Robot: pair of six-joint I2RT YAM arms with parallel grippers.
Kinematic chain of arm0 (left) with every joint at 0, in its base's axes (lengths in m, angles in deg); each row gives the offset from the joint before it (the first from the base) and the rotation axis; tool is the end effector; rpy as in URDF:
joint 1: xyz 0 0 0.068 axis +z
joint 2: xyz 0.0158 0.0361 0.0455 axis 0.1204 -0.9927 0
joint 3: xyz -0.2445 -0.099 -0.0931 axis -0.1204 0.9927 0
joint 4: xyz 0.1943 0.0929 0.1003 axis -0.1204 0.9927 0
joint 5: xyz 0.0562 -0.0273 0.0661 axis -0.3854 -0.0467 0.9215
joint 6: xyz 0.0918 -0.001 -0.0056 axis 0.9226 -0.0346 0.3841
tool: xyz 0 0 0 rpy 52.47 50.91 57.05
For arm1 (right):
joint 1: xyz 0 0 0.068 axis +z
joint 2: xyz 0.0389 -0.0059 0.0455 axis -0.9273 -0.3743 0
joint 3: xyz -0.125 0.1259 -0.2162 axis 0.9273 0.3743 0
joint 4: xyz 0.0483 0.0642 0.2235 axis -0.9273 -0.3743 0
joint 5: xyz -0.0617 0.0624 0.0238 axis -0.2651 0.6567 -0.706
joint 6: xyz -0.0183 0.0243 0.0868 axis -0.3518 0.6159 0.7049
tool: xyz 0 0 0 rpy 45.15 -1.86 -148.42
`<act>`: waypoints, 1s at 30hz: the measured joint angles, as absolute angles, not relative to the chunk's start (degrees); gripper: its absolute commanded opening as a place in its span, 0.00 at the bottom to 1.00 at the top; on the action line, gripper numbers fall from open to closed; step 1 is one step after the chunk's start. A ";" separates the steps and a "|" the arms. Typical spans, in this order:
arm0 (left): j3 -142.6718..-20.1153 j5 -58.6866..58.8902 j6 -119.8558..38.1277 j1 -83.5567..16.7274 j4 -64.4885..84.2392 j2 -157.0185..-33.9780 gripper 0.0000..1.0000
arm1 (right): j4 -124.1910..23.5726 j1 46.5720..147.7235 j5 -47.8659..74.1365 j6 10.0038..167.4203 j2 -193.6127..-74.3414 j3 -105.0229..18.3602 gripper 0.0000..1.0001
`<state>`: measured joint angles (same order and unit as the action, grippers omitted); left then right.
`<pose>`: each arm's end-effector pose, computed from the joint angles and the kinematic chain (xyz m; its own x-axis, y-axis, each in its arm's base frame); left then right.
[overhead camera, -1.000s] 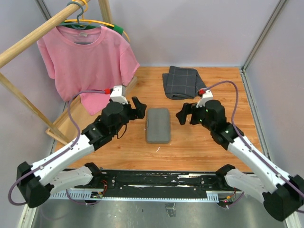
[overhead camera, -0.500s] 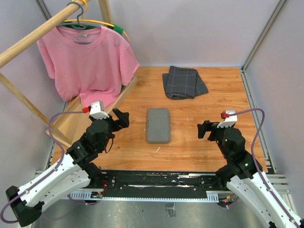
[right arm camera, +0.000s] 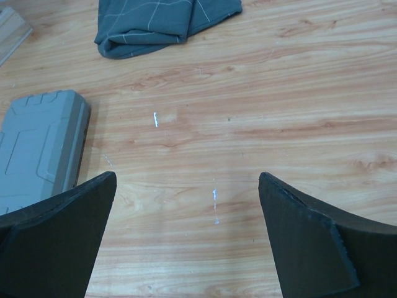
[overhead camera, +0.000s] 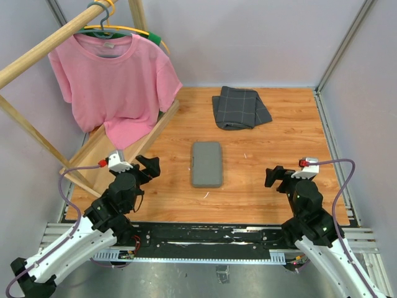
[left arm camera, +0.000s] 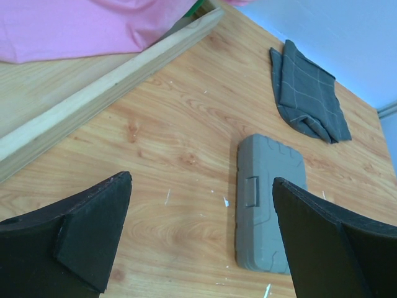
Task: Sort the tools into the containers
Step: Reset both arms
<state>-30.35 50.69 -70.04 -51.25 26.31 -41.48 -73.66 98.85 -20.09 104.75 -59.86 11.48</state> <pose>0.1233 -0.0426 0.2374 -0.1696 -0.5091 -0.8438 -0.0794 0.8605 -0.5032 0.1004 0.0185 0.2312 -0.1763 0.3027 -0.9367 -0.0312 0.9494 0.3126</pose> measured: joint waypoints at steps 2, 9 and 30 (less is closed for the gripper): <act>-29.04 51.34 -70.82 -51.25 26.24 -40.78 0.99 | -74.16 98.85 -20.09 105.10 -59.86 11.75 0.98; -25.78 51.98 -71.54 -51.25 25.74 -38.29 0.99 | -74.47 98.85 -20.09 105.75 -59.79 12.77 0.98; -20.84 52.72 -70.87 -51.25 24.27 -31.77 0.99 | -74.29 98.85 -20.24 106.15 -58.79 15.68 0.98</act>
